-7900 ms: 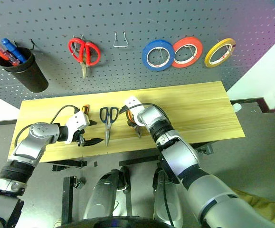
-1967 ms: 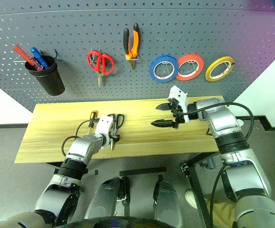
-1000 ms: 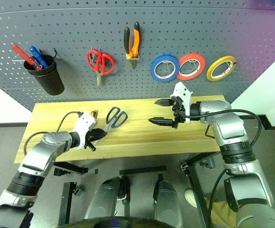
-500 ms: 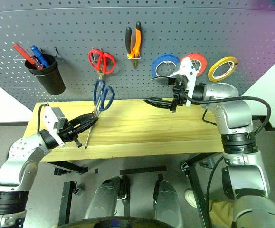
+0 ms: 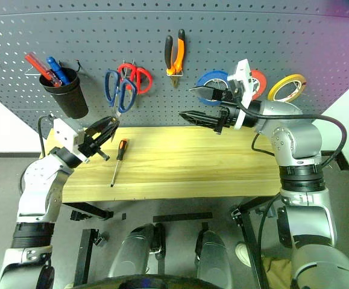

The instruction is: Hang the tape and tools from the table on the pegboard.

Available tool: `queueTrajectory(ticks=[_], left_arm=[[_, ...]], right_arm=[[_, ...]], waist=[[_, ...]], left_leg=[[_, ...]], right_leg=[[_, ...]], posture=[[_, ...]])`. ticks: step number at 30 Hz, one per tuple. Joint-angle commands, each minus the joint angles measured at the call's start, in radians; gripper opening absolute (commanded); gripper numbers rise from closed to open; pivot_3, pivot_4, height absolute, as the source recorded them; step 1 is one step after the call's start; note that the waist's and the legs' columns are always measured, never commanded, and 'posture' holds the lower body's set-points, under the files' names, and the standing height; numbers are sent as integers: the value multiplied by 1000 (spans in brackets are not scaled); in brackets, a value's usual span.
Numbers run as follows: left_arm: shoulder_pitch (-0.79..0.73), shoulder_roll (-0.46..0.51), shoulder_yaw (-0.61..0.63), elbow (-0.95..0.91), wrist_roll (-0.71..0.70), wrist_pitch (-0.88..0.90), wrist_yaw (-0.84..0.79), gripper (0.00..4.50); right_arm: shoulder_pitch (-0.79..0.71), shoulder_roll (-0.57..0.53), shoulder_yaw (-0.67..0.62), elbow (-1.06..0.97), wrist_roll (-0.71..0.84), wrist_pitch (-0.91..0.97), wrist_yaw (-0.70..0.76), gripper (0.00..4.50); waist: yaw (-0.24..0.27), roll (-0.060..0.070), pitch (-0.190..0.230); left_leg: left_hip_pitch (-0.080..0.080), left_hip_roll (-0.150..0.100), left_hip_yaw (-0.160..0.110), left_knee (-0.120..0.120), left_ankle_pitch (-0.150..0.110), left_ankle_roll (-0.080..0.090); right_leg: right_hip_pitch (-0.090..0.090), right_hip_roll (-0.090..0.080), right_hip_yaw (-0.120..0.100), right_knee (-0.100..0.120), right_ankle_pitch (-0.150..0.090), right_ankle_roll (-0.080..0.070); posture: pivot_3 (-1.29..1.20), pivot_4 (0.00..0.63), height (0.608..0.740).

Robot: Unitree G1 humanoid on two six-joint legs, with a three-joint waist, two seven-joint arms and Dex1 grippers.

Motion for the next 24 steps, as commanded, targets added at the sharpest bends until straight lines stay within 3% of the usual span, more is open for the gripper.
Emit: queueTrajectory(ticks=[1,15,24], left_arm=[[-48,-15,-9,51,74,-81,85,522],[-257,-71,-69,459,188,-264,207,522],[-290,-74,-91,536,184,-349,174,522]], right_arm=[[-5,-18,-33,-54,16,-4,-12,4487],[33,-26,-42,-84,17,-10,-53,4487],[46,-42,-55,-109,21,-10,-63,4487]], waist=[[-1,0,-2],[-1,-1,-15],[-5,0,-19]], left_leg=[[0,0,0,0,0,0],[0,0,-1,8,-1,3],[0,0,0,9,-1,4]], right_leg=[[0,0,0,0,0,0],[0,-1,0,8,0,0],[0,-1,0,9,0,0]], posture=[[121,84,740],[93,69,740],[59,66,740]])
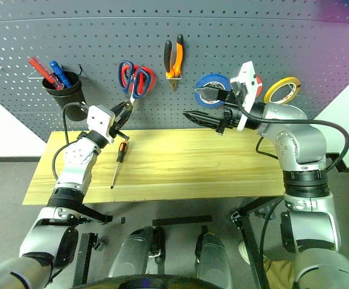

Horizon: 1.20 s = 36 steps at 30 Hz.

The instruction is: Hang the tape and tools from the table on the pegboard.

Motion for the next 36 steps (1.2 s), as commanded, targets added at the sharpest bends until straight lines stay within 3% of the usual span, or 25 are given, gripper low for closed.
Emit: queueTrajectory(ticks=[1,11,21,28,34,36], left_arm=[[0,0,-5,-15,-8,-44,-6,522],[117,22,-2,-121,-28,-77,-29,522],[44,11,-4,-59,39,-34,81,522],[-39,17,-17,15,95,107,181,522],[-84,-13,-16,51,80,143,202,522],[-86,-26,-13,48,66,148,198,1263]], right_arm=[[6,-17,-37,-52,20,-9,-6,4487],[12,-23,-40,-62,23,-5,-7,4487],[3,-23,-29,-55,15,-5,-3,4487],[-3,-27,-30,-47,7,-10,-5,4487],[-20,-13,-22,-25,2,-20,-5,4487],[-26,-9,-15,-17,-3,-22,-2,4487]], waist=[[1,0,0],[-22,0,-4],[-21,1,-12],[-22,0,-14],[-23,-1,-19],[-23,-1,-21]], left_leg=[[0,0,0,0,0,0],[0,0,0,2,0,1],[1,0,0,2,0,1],[1,0,0,2,0,1],[1,0,0,2,0,1],[1,0,0,2,0,1]], right_leg=[[0,0,0,0,0,0],[0,0,0,2,0,0],[1,0,0,2,0,0],[1,0,0,2,0,0],[1,0,0,2,0,0],[1,0,0,2,0,0]], posture=[[56,67,740],[59,73,740],[59,72,740],[55,66,740],[57,59,740],[58,58,740]])
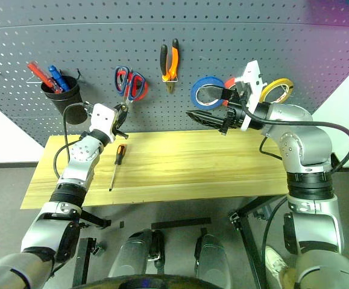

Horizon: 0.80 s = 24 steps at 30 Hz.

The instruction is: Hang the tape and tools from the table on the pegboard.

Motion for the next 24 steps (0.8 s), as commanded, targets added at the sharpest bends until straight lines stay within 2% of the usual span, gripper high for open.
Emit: queueTrajectory(ticks=[1,6,8,13,17,22,24], left_arm=[[-31,-13,5,-20,-19,-1,3,1589],[8,-1,15,-75,-33,3,-13,3284],[74,18,18,-154,-82,-36,-88,3925],[243,97,67,-281,-142,-84,-160,3925],[333,118,109,-361,-204,-50,-176,3925],[378,140,111,-381,-121,210,-61,3925],[331,133,101,-346,-115,424,-19,3925]], right_arm=[[-31,3,2,-1,-2,-21,4,4487],[-36,1,7,5,4,-18,16,4500],[-35,-1,5,3,10,-14,22,4500],[-27,2,14,1,10,-12,29,4500],[-11,22,32,-9,11,-6,28,4500],[25,70,96,-23,-6,-6,26,4500],[22,85,119,-3,-14,-9,30,4500]], waist=[[1,0,-3],[0,0,-7],[0,0,-7],[-3,1,-7],[5,0,-7],[7,0,-8],[8,1,-7]], left_leg=[[0,0,0,0,0,0],[1,0,0,0,0,0],[1,0,0,0,0,0],[2,1,1,-1,0,0],[3,3,0,-1,-3,1],[5,2,-1,-1,-5,2],[5,2,-1,-1,-5,2]], right_leg=[[0,0,0,0,0,0],[0,0,0,0,0,0],[0,0,0,0,0,0],[0,0,1,0,0,0],[1,0,2,1,0,0],[3,-1,1,0,0,0],[3,-1,1,0,0,0]], posture=[[58,58,740],[69,61,740],[73,63,740],[100,73,740],[120,78,740],[148,100,740],[157,119,740]])
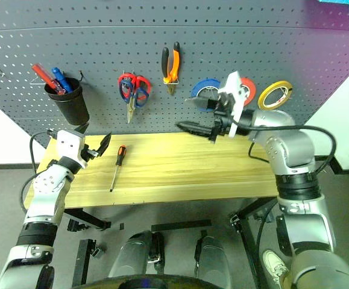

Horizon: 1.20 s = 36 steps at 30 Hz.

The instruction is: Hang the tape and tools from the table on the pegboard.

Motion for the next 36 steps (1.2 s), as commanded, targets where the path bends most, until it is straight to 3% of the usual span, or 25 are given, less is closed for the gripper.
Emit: queueTrajectory(ticks=[1,9,16,24,30,33,36], left_arm=[[-79,1,-14,17,47,304,93,3925],[-225,-59,-74,129,83,562,141,3925],[-350,-133,-145,239,113,747,170,3925],[-488,-197,-81,499,106,705,330,3925],[-547,-193,-63,670,103,614,345,3925],[-561,-193,-58,704,97,616,335,3346],[-537,-198,-67,665,95,656,316,2370]], right_arm=[[-23,17,15,-4,-5,-8,7,4500],[-125,96,188,283,-161,-22,41,4500],[-209,189,189,427,-221,-55,26,4500],[-193,196,192,427,-240,-50,40,4500],[-172,190,195,405,-255,-45,37,4500],[-175,180,192,410,-272,-57,38,4500],[-182,169,187,423,-286,-71,44,4500]], waist=[[3,0,1],[-2,0,28],[-2,0,82],[-4,-2,107],[-6,-2,107],[-7,-2,107],[-8,-2,107]], left_leg=[[0,0,0,0,0,0],[6,0,-1,-1,-1,1],[4,0,0,-2,3,-2],[-1,0,0,-2,4,-2],[0,0,0,-2,2,-4],[0,0,0,-3,1,-3],[1,-1,0,-3,1,-3]], right_leg=[[0,0,0,0,0,0],[1,0,1,0,-2,-3],[1,-1,1,1,-1,-1],[-3,-2,1,1,-1,0],[-3,-3,1,0,-1,0],[-3,-5,1,1,-1,0],[-5,-6,1,0,-1,0]], posture=[[154,139,740],[161,242,740],[142,297,740],[118,304,740],[101,289,740],[98,281,740],[86,266,740]])
